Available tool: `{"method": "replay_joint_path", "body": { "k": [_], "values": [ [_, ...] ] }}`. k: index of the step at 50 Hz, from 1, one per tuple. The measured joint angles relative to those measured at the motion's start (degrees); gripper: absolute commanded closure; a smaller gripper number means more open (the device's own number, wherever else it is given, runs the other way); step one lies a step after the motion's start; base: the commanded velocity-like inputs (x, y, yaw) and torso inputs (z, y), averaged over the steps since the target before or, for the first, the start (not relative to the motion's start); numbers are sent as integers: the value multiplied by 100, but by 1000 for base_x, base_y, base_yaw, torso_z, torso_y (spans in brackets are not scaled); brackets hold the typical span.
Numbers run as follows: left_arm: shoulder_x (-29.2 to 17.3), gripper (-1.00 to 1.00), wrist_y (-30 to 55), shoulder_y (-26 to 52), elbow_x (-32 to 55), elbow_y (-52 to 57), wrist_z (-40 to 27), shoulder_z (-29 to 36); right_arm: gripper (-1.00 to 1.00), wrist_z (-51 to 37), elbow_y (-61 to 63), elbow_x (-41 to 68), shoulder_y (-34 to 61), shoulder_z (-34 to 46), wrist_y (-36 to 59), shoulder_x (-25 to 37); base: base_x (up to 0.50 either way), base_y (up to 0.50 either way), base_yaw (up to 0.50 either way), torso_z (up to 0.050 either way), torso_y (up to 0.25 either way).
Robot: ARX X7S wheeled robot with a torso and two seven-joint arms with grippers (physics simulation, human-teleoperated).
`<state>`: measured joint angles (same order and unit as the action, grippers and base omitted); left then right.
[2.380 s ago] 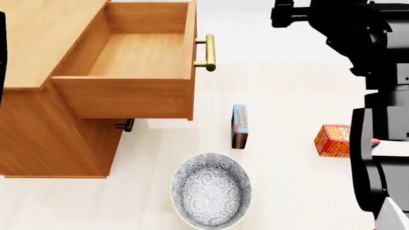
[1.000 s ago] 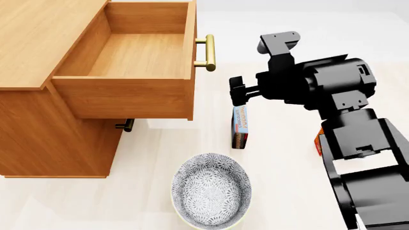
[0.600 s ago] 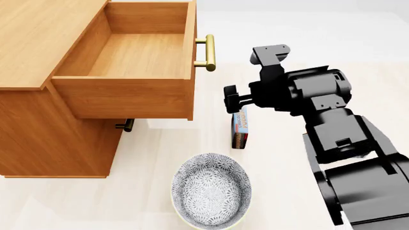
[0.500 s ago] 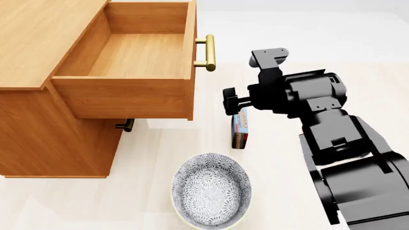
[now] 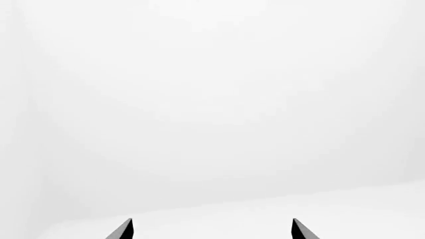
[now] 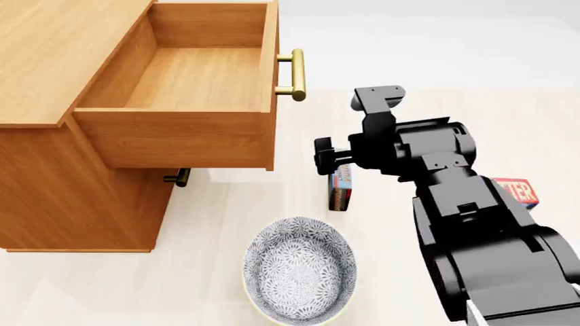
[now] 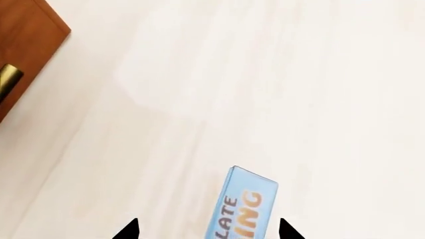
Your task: Put the chocolate pudding in the top drawer of the cabinet and close it.
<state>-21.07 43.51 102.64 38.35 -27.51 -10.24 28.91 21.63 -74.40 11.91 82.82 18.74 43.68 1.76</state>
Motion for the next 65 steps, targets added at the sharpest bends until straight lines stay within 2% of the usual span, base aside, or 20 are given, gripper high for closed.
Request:
{"method": "replay_joint_path", "body": {
  "k": [25, 63, 64, 65],
  "values": [
    [-2, -100, 68, 30, 28, -24, 33, 25, -100, 112, -49, -652, -116, -632, -13, -71, 0, 0, 0, 0, -66],
    [-1, -100, 114, 43, 69, -45, 29, 26, -100, 151, -54, -906, -187, -917, -34, -68, 0, 0, 0, 0, -41],
    [-1, -100, 116, 43, 70, -46, 28, 26, 100, 153, -54, -908, -189, -919, -36, -68, 0, 0, 0, 0, 0],
    [-1, -100, 117, 44, 71, -46, 27, 25, 100, 151, -54, -916, -190, -919, -41, -68, 0, 0, 0, 0, 0]
  ]
}}
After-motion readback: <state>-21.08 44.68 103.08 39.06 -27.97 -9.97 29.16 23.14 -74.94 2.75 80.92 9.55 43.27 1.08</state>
